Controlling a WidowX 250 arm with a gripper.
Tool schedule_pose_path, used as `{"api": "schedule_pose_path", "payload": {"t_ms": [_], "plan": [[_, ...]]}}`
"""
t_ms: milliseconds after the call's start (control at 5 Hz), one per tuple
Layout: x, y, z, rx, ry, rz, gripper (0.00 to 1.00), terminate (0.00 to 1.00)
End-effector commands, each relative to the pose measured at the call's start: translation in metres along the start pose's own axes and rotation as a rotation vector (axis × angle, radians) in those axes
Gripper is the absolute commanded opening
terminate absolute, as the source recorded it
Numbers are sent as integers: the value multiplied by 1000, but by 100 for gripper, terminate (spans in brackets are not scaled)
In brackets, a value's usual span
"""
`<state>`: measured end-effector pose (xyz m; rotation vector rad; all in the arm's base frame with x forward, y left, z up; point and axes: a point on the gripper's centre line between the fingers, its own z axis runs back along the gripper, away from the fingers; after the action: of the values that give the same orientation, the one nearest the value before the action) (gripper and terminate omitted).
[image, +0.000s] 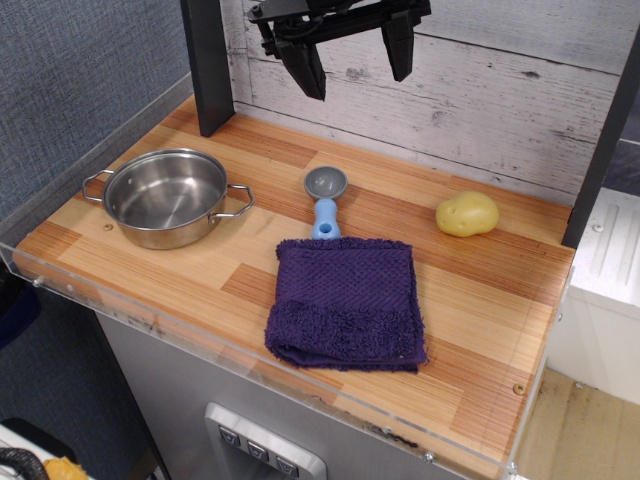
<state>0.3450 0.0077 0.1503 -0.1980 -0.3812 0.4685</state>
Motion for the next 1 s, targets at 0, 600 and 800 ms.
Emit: {"api": "schedule_pose_path", "payload": {"t_ms": [0, 600, 800], "plan": [[0, 0, 0, 0, 0, 0, 100, 0], [-2, -5, -17, 2, 207, -769, 100, 0], [-8, -19, -34, 53, 273, -989, 100, 0]]}}
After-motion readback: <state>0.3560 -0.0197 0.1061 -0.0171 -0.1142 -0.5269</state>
